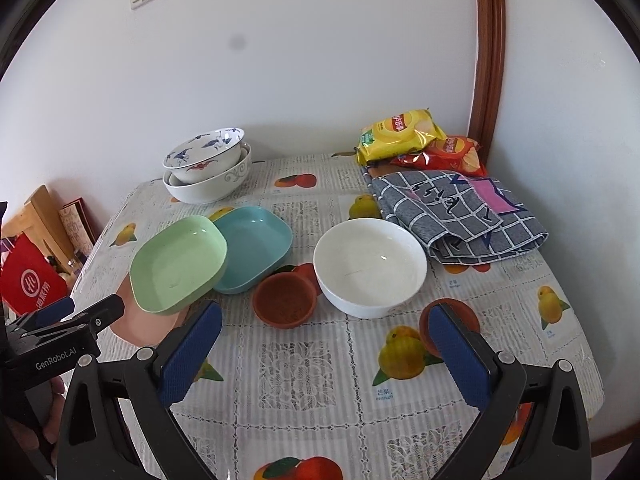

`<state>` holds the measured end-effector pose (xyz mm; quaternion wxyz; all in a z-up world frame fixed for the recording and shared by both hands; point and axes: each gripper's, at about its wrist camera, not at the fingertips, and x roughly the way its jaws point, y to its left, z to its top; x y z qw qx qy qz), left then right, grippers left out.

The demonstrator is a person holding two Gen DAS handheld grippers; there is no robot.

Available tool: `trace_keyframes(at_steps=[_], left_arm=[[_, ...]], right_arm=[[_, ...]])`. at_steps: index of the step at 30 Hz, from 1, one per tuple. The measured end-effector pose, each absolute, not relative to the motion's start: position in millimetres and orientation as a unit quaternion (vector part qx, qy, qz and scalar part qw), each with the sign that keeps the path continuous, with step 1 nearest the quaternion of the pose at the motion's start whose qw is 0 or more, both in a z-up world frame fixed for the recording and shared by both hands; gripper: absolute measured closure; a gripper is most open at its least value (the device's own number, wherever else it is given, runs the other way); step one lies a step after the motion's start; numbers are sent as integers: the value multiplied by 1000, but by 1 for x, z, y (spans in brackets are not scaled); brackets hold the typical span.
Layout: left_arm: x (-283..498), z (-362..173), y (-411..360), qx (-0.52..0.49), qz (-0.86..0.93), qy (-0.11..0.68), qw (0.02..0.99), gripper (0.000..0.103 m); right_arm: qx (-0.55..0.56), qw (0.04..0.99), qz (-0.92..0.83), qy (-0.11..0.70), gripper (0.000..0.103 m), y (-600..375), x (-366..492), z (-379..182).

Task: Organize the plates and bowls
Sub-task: 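Reach both grippers to the green plate rim and close on it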

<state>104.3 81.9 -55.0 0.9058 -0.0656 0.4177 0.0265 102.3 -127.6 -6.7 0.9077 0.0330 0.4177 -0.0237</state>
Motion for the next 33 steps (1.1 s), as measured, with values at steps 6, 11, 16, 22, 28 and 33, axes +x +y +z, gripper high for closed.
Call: trace_keyframes(at_steps=[6,11,16,22,28,33], left_arm=[[130,-63,96,-75,39,426,901,4],[149,-71,99,-72,43,431,898,5],[170,-78,100,-60,46,435,897,5],[195,-90,103,-59,50,447,891,13],[218,-100,108,-67,41,455,887,24],[235,-110,110,-75,34,462,883,35]], right_arm=[[40,898,-2,438,6,-116,130,-25],[20,892,14,452,15,-103,151,-38],[15,884,31,466,26,-92,169,-50],[7,877,44,478,36,-79,188,-64],[14,867,52,495,42,-71,205,-79],[24,861,63,504,42,-64,213,-87]])
